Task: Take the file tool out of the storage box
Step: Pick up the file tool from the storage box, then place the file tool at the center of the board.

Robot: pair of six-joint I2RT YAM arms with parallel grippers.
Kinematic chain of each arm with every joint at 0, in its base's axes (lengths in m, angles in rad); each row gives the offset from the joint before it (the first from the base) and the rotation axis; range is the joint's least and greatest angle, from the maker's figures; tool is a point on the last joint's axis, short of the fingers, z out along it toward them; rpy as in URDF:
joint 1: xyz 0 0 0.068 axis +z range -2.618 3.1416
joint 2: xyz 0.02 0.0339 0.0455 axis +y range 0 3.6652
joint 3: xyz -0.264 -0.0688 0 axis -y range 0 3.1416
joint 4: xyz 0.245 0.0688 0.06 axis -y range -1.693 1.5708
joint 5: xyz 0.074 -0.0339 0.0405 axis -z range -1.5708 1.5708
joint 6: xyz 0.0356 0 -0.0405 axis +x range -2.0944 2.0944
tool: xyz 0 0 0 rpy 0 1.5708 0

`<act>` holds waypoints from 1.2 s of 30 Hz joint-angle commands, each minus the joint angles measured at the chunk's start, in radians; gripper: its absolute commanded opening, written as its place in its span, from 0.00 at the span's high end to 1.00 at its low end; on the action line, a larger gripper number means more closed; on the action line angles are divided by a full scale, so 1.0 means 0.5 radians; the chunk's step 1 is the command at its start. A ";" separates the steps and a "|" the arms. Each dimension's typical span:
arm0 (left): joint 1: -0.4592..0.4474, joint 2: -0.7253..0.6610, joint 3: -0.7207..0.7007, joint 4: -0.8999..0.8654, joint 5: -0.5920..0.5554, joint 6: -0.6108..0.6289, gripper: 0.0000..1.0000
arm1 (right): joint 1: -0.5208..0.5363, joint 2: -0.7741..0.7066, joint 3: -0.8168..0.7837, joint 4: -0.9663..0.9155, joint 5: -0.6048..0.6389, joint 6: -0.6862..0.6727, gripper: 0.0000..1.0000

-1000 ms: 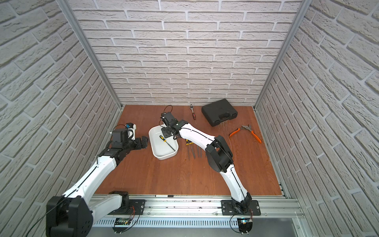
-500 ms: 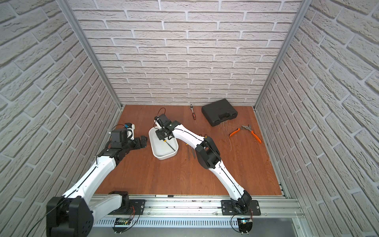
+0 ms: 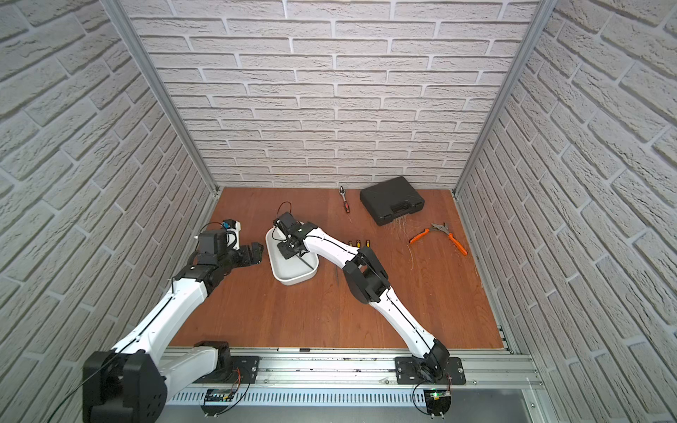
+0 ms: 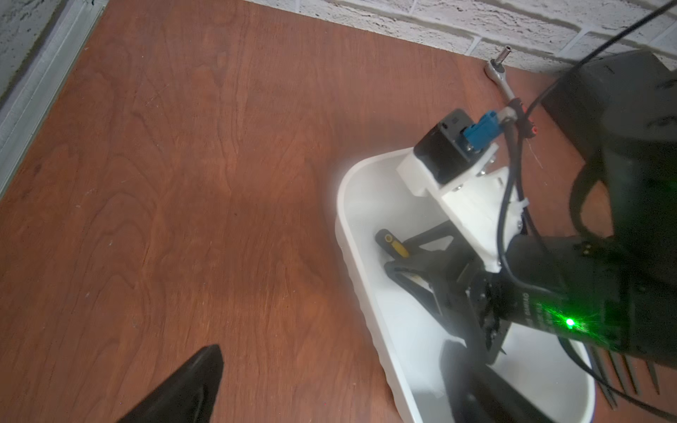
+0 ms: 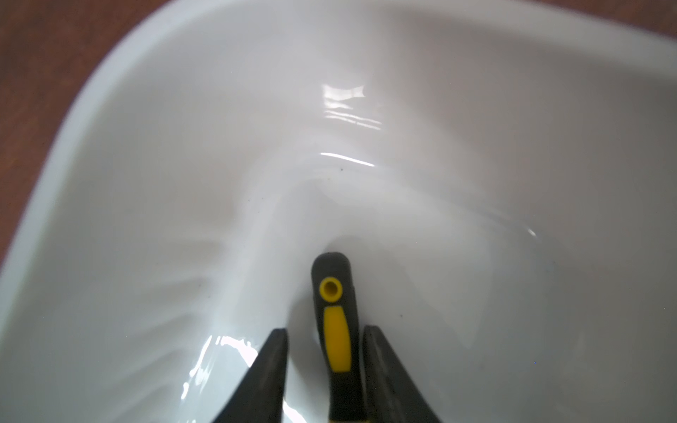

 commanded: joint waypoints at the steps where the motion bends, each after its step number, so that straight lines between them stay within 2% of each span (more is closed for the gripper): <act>1: 0.010 -0.010 0.016 0.017 -0.001 -0.009 0.02 | 0.012 0.073 0.088 -0.005 0.063 0.007 0.68; 7: 0.010 -0.002 0.013 0.013 0.002 -0.011 0.02 | 0.014 0.081 0.106 -0.028 0.144 0.068 0.88; 11: 0.010 0.008 0.015 0.009 0.008 -0.007 0.02 | 0.013 -0.065 0.012 0.101 0.141 0.139 0.92; 18: 0.010 0.040 0.018 0.021 0.024 -0.002 0.02 | -0.014 -0.523 -0.259 0.403 0.192 0.324 0.96; 23: 0.010 0.046 0.014 0.041 0.045 -0.006 0.02 | -0.069 -0.943 -0.639 0.570 0.321 0.339 0.97; 27: 0.010 0.061 0.014 0.052 0.057 -0.003 0.01 | -0.193 -1.257 -1.026 0.556 0.425 0.402 0.98; 31: 0.010 0.086 0.025 0.068 0.076 -0.007 0.02 | -0.371 -1.641 -1.585 0.612 0.556 0.480 0.98; 36: 0.010 0.135 0.042 0.103 0.112 -0.013 0.02 | -0.602 -1.925 -2.156 0.715 0.645 0.588 0.98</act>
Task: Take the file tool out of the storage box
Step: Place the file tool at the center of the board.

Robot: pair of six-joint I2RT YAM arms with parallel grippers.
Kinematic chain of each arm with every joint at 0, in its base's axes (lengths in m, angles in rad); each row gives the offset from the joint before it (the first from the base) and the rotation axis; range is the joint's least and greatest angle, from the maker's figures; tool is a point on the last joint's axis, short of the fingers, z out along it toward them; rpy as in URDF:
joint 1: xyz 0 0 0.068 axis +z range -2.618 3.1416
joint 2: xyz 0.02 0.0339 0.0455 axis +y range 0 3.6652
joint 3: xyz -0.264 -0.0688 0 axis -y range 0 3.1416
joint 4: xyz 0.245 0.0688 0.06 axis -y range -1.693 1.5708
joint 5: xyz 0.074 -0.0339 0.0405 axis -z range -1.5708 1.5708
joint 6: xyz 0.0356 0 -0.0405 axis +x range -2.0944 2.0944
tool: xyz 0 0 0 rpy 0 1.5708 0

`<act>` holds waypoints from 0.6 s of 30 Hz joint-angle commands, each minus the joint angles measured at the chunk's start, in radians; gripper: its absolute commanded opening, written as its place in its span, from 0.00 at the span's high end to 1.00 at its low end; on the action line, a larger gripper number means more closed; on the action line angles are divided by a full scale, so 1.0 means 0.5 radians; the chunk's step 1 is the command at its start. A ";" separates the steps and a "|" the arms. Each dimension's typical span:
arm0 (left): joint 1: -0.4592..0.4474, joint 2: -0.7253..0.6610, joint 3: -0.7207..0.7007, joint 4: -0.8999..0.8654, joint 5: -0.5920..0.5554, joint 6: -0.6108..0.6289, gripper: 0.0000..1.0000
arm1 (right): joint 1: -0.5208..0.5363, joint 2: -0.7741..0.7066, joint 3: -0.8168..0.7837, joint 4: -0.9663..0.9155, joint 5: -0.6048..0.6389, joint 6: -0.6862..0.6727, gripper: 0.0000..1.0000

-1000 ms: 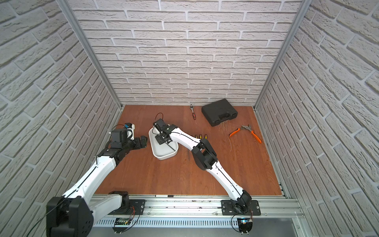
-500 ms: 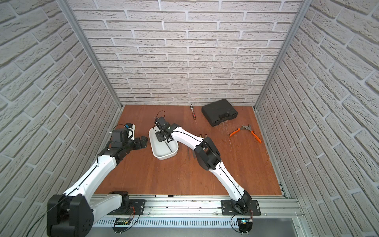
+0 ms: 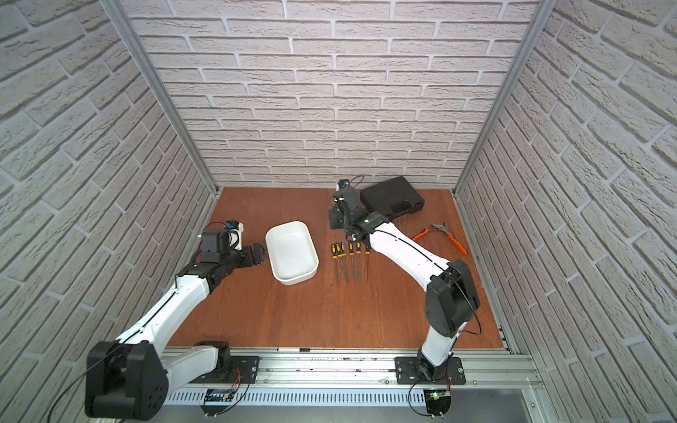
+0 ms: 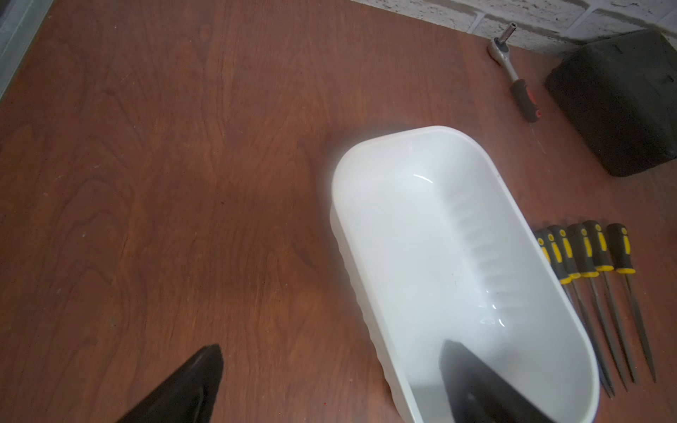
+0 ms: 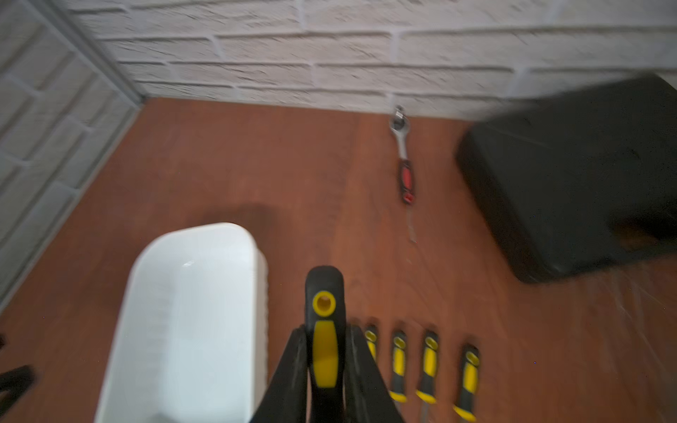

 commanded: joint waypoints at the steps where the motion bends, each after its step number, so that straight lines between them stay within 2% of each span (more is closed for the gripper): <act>1: 0.010 0.037 0.042 0.098 0.051 -0.014 0.01 | -0.129 -0.106 -0.348 0.060 0.163 0.127 0.98; 6: 0.012 0.042 0.038 0.110 0.058 -0.022 0.02 | -0.243 -0.128 -0.561 0.085 0.218 0.139 0.98; 18: 0.013 0.030 0.036 0.098 0.033 -0.012 0.01 | -0.356 0.223 -0.555 0.266 0.045 0.073 0.98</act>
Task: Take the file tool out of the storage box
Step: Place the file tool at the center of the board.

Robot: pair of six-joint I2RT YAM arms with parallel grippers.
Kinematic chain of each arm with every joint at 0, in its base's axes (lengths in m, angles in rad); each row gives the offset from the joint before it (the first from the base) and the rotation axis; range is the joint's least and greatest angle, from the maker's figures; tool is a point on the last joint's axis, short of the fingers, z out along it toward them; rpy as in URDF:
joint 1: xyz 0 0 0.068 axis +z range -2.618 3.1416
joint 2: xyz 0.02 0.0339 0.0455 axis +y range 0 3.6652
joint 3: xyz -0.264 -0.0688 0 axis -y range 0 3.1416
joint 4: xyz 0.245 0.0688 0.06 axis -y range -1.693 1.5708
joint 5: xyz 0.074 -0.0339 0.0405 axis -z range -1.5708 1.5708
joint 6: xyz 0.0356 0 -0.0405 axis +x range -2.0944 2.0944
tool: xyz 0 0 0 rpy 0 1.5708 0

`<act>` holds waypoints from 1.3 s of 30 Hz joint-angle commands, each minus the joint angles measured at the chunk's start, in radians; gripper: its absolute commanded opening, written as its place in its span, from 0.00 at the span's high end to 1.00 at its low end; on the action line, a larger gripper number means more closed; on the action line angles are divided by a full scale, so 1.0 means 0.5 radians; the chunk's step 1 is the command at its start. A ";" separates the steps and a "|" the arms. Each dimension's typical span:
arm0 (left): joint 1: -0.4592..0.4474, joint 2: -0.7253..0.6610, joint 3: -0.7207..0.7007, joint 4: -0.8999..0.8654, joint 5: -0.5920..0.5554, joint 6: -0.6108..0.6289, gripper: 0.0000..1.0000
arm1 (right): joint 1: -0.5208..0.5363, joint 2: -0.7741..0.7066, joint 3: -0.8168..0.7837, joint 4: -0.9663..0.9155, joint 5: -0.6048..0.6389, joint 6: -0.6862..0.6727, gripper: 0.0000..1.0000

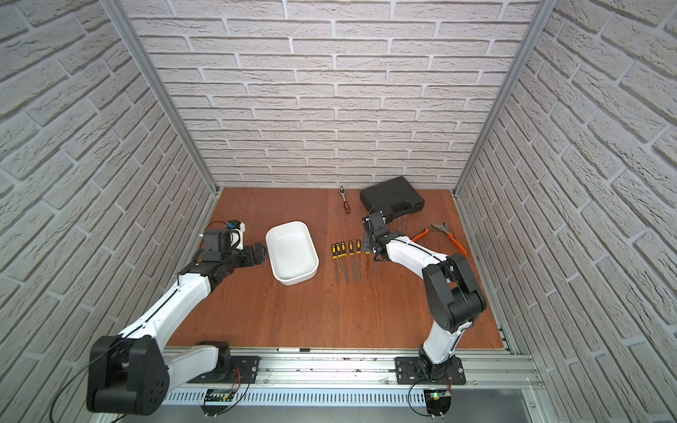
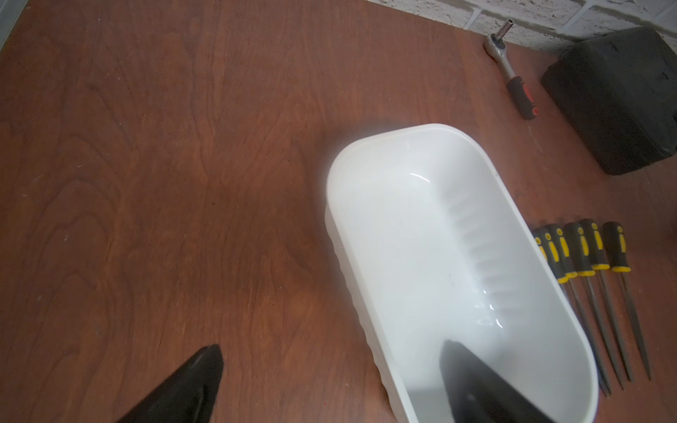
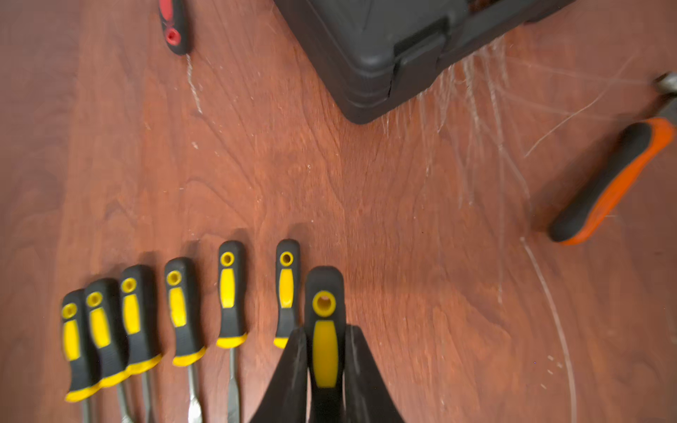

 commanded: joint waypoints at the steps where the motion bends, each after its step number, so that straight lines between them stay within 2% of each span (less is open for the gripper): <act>1: 0.013 -0.006 0.034 0.055 0.004 -0.013 0.02 | -0.018 0.099 0.041 0.105 -0.047 -0.031 0.98; 17: 0.012 0.007 0.036 0.060 0.004 -0.011 0.01 | -0.023 0.284 0.131 0.091 -0.073 -0.082 0.96; 27: 0.015 -0.004 0.037 0.047 0.000 -0.010 0.01 | -0.026 0.285 0.127 0.093 -0.075 -0.088 0.96; 36: 0.012 -0.001 0.036 0.048 0.006 -0.009 0.01 | -0.025 0.245 0.131 0.095 -0.086 -0.120 0.78; 39: 0.014 0.003 0.041 0.043 0.009 -0.008 0.01 | -0.026 0.245 0.136 0.086 -0.086 -0.132 0.75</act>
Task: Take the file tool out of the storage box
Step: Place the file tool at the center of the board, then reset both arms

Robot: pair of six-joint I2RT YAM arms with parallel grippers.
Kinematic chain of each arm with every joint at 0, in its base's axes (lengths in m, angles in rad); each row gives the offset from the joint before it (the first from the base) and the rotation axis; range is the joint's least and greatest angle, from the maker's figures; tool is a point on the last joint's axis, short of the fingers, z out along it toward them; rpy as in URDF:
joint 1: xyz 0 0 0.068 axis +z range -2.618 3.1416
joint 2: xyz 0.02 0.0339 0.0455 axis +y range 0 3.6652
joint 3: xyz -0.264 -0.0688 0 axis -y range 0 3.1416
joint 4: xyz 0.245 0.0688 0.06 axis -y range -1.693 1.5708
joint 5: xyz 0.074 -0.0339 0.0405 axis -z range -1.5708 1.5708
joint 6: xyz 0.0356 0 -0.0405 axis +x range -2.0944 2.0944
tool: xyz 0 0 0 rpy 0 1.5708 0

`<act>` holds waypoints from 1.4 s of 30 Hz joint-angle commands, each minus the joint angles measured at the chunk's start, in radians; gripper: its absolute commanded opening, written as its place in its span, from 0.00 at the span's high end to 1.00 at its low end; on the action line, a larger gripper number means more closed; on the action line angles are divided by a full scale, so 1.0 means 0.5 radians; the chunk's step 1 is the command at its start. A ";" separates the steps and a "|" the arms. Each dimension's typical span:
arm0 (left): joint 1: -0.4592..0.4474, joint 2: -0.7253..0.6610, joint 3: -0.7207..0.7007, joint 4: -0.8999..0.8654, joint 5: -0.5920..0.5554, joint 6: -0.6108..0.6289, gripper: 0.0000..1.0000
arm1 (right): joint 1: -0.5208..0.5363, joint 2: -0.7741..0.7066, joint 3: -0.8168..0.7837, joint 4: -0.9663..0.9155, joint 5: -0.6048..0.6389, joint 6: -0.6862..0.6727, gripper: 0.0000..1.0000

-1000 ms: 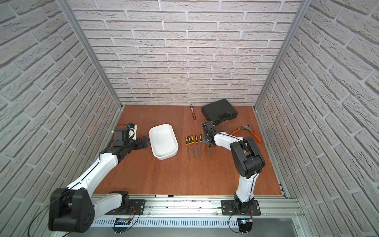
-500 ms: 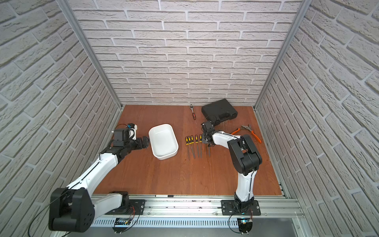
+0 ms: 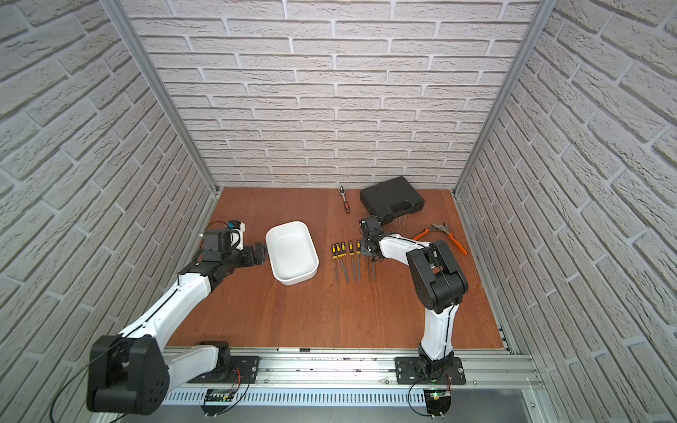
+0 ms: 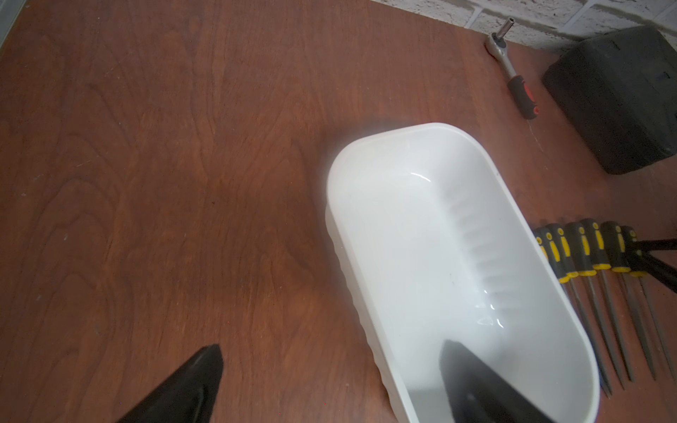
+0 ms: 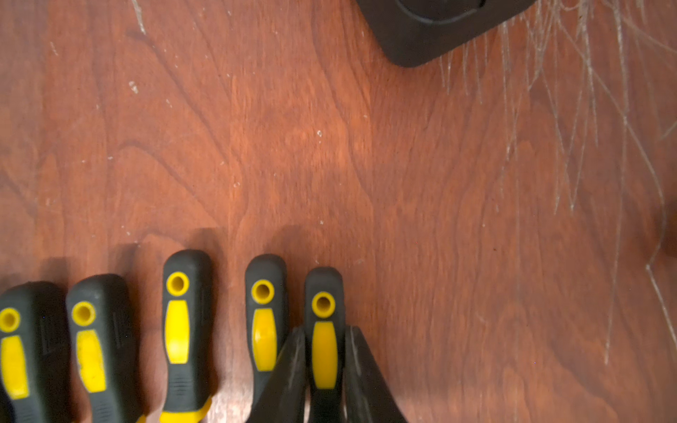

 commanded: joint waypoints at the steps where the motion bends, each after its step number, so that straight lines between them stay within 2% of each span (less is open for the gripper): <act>1: 0.013 -0.004 0.037 0.047 0.007 -0.008 0.01 | -0.008 -0.055 0.046 0.024 0.001 -0.030 0.74; 6: 0.013 -0.008 0.038 0.039 0.010 -0.006 0.02 | -0.005 -0.078 0.043 0.019 0.000 -0.033 0.64; 13: 0.019 -0.026 0.052 0.035 -0.048 0.008 0.01 | -0.007 -0.266 0.071 -0.017 -0.001 -0.066 0.60; 20: 0.100 0.040 0.243 0.088 -0.369 0.133 0.01 | -0.011 -0.683 0.065 -0.052 0.108 -0.232 0.46; 24: 0.187 0.131 0.264 0.196 -0.578 0.225 0.02 | -0.065 -0.964 -0.047 -0.013 0.166 -0.312 0.34; 26: 0.234 0.154 0.195 0.313 -0.617 0.271 0.01 | -0.106 -1.055 -0.110 0.013 0.179 -0.329 0.30; 31: 0.277 0.153 -0.253 0.979 -0.761 0.502 0.01 | -0.240 -1.247 -0.369 0.154 0.298 -0.438 0.14; 34: 0.273 0.230 -0.427 1.380 -0.756 0.498 0.02 | -0.316 -1.327 -0.571 0.333 0.363 -0.445 0.07; 35: 0.266 0.271 -0.445 1.442 -0.740 0.493 0.02 | -0.343 -1.344 -0.624 0.375 0.414 -0.413 0.01; 38: 0.222 0.410 -0.467 1.589 -0.802 0.520 0.02 | -0.447 -1.358 -0.765 0.519 0.400 -0.401 0.01; 42: 0.203 0.551 -0.478 1.738 -0.799 0.556 0.02 | -0.474 -1.336 -0.958 0.765 0.404 -0.575 0.01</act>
